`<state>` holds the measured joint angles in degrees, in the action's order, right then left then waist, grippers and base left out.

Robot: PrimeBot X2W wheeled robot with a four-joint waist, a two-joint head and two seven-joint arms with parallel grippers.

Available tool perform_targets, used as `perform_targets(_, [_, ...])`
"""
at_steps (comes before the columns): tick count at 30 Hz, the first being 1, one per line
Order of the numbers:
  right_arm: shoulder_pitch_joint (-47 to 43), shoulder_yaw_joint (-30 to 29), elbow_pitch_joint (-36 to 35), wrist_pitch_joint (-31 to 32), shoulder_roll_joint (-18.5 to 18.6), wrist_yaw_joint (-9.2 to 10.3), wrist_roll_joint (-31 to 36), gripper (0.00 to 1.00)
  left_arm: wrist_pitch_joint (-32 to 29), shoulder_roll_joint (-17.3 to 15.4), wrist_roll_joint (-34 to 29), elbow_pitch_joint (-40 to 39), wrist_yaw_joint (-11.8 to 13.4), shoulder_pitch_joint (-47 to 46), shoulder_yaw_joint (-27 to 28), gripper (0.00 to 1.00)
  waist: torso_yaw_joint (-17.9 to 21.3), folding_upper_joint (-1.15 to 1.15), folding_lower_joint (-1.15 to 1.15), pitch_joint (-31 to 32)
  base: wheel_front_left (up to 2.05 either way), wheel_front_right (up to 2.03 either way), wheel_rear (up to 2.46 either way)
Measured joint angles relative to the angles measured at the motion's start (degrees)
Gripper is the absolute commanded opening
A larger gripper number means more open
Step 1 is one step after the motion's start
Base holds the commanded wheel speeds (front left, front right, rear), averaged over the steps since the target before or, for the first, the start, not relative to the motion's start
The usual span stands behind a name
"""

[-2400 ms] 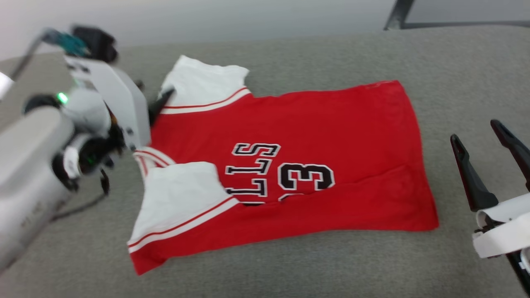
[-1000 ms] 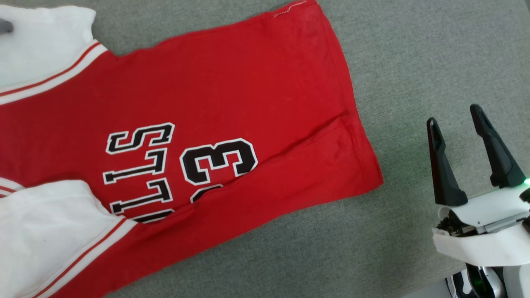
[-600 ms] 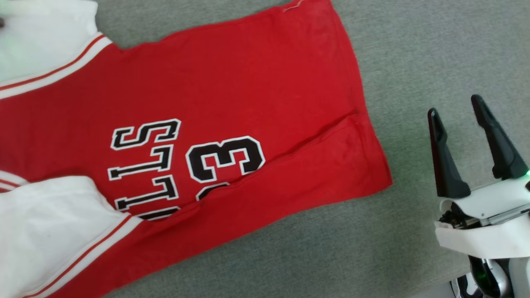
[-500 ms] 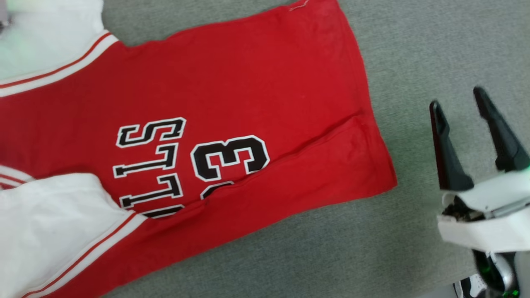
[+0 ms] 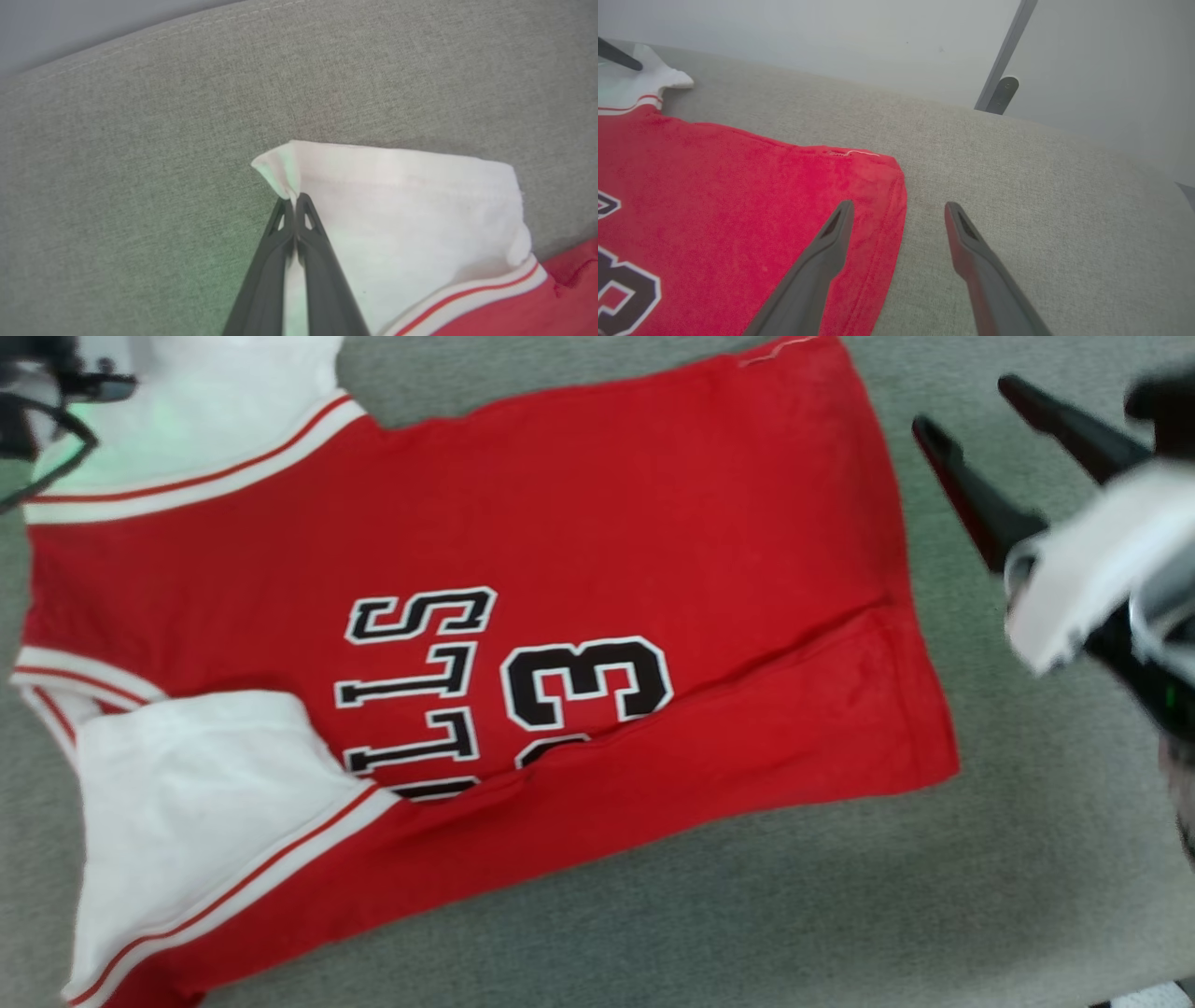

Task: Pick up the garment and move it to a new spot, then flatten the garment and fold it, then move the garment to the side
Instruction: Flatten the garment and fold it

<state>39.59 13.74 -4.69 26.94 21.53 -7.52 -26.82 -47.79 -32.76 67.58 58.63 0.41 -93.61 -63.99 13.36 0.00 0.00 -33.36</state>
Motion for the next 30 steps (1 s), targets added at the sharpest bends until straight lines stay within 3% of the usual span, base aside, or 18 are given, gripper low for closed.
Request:
perform_targets(5, [10.6,4.3,9.4,10.0,1.0,0.02,-5.0,1.00,1.1,2.1,0.0,0.6,-0.7,-0.1,0.1,0.00,-1.9,0.00,0.00,0.0,0.00,0.00,0.00])
perform_targets(11, [19.3,8.7,20.8,17.2,0.5,0.02,-8.5,1.00,2.0,4.1,0.1,1.6,-1.5,-0.5,0.1,0.00,-3.7,0.00,0.00,-0.5,0.00,0.00,0.00])
perform_targets(26, [31.5,12.9,41.5,23.6,-3.5,0.03,-9.0,0.98,3.7,7.4,0.2,4.0,-4.0,-1.8,0.1,0.00,-6.3,0.00,0.00,-1.8,0.00,0.00,0.00])
perform_targets(27, [31.9,13.3,41.9,23.8,-3.7,0.03,-9.3,0.17,4.0,7.6,0.3,4.3,-4.0,-1.8,0.1,0.00,-6.5,0.00,0.00,-1.8,0.00,0.00,0.00])
perform_targets(28, [32.2,13.8,42.4,23.8,-3.6,0.05,-9.7,0.00,4.1,7.7,0.5,4.5,-4.1,-1.8,0.2,0.00,-6.6,0.00,0.00,-1.9,0.00,0.00,0.00])
perform_targets(30, [32.9,14.4,43.3,23.4,-3.5,0.04,-10.6,0.00,4.6,8.0,0.8,5.0,-4.3,-1.8,0.6,0.00,-6.8,0.00,0.00,-1.8,0.00,0.00,0.00])
